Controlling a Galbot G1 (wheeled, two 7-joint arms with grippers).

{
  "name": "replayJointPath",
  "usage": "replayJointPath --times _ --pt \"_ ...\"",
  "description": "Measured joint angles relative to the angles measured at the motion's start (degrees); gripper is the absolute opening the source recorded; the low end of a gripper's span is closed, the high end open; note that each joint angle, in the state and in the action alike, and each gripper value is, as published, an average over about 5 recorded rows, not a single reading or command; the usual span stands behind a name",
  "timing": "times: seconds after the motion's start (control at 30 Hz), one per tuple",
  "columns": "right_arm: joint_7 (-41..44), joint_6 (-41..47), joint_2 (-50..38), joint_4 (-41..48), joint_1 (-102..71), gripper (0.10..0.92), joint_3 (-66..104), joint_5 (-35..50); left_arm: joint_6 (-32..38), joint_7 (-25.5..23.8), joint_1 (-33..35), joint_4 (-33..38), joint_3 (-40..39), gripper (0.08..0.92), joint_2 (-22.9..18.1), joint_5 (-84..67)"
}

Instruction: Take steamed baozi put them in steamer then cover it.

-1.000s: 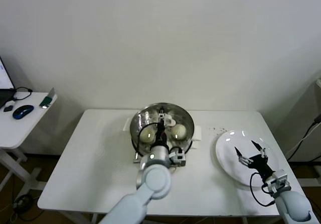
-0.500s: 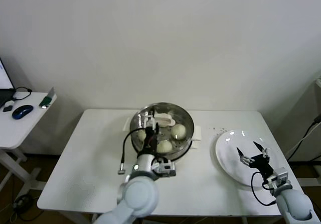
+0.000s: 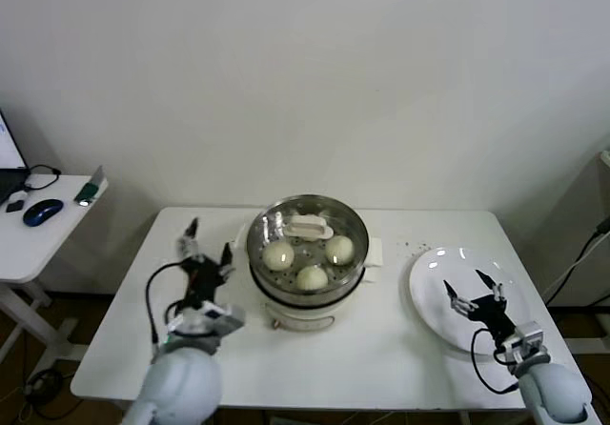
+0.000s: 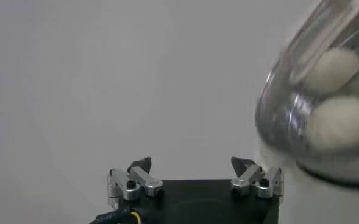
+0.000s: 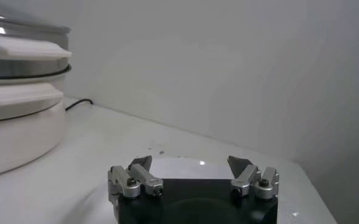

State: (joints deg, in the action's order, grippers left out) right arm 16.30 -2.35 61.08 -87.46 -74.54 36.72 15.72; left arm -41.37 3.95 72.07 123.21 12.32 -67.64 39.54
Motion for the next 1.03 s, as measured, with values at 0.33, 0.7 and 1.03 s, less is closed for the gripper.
replayJointPath --times 0.33,0.7,1.03 --pt "0.7 -1.6 1.6 -1.6 -1.3 0.823 0.4 0.4 20.6 2.3 11.5 -4.6 17.3 0.823 -4.1 -27.2" --pt "0.5 -3.2 3.7 -2.9 -2.8 0.823 1.1 1.5 41.8 0.4 16.7 -12.2 25.8 0.823 -9.1 -41.2" --pt "0.3 -3.5 4.5 -4.2 -3.7 0.823 1.6 1.9 47.8 -0.5 18.5 -14.2 27.8 0.823 -10.6 -44.9"
